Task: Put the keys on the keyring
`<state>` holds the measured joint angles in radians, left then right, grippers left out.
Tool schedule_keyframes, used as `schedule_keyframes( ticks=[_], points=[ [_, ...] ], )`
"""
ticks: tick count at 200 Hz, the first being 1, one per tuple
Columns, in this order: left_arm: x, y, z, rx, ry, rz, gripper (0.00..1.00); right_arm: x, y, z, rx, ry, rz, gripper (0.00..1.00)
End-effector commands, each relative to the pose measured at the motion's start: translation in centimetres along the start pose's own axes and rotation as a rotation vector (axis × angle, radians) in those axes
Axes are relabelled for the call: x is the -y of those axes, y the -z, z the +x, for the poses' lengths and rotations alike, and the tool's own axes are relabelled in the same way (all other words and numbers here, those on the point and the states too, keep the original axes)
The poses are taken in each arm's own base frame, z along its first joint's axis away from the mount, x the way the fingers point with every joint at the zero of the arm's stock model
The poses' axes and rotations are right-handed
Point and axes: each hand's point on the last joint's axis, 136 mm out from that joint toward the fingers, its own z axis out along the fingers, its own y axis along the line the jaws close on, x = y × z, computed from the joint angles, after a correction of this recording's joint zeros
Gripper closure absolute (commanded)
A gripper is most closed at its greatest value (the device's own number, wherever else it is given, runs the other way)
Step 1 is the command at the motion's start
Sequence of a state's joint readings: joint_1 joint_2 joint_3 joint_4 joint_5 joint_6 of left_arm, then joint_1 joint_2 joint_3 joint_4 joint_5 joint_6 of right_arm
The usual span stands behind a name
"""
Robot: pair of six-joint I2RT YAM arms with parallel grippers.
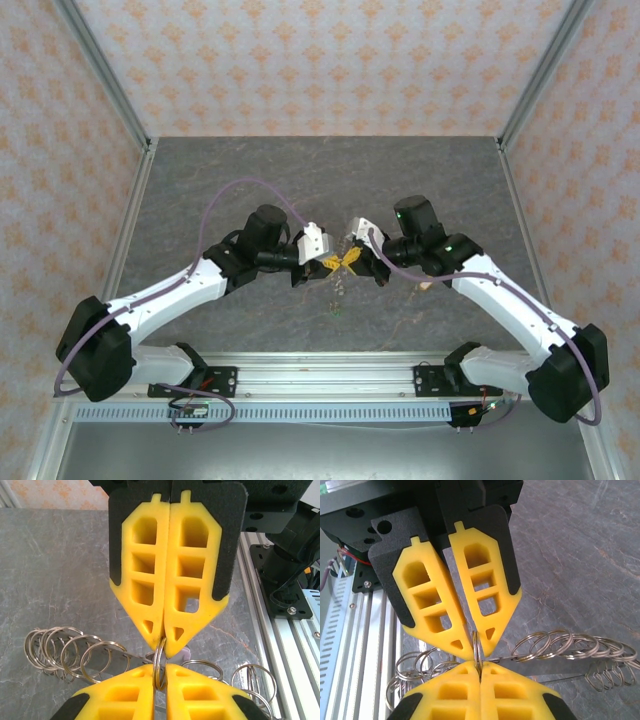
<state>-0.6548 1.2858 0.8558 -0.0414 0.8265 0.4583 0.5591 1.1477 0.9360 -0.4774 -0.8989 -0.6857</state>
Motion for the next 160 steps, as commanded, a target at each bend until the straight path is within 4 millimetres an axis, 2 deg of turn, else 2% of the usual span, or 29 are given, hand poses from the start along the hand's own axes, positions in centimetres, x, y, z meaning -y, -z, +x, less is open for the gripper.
schedule_keyframes(
  ticks=[1, 36, 54, 87, 99, 137, 160],
  points=[
    [0.0, -0.3, -0.2, -0.025, -0.013, 0.008, 0.88, -0.2, 0.5, -1.6, -0.001, 0.069, 0.007, 1.0],
    [0.1, -0.4, -0.3, -0.022, -0.016, 0.016, 0.91, 0.0, 0.4, -1.4, -0.076, 0.087, 0.041, 1.0],
    [0.3, -0.4, -0.2, -0.03, -0.015, 0.026, 1.0, 0.0, -0.1, -1.1, -0.112, 0.083, 0.035, 0.99],
    [0.5, -0.2, -0.4, -0.012, -0.017, 0.03, 1.0, 0.1, 0.1, -1.1, -0.105, 0.072, 0.054, 0.94],
    [0.5, -0.1, -0.9, 0.018, -0.015, 0.024, 1.0, 0.2, 0.0, -0.9, -0.093, 0.045, 0.045, 0.89],
    [0.6, 0.3, -2.1, 0.097, -0.003, 0.033, 1.0, -0.1, -0.4, 0.0, -0.04, -0.004, -0.024, 0.86],
    [0.8, 0.6, -2.6, 0.124, -0.002, 0.047, 1.0, 0.5, -0.7, 0.3, -0.008, -0.021, -0.016, 0.85]
  ],
)
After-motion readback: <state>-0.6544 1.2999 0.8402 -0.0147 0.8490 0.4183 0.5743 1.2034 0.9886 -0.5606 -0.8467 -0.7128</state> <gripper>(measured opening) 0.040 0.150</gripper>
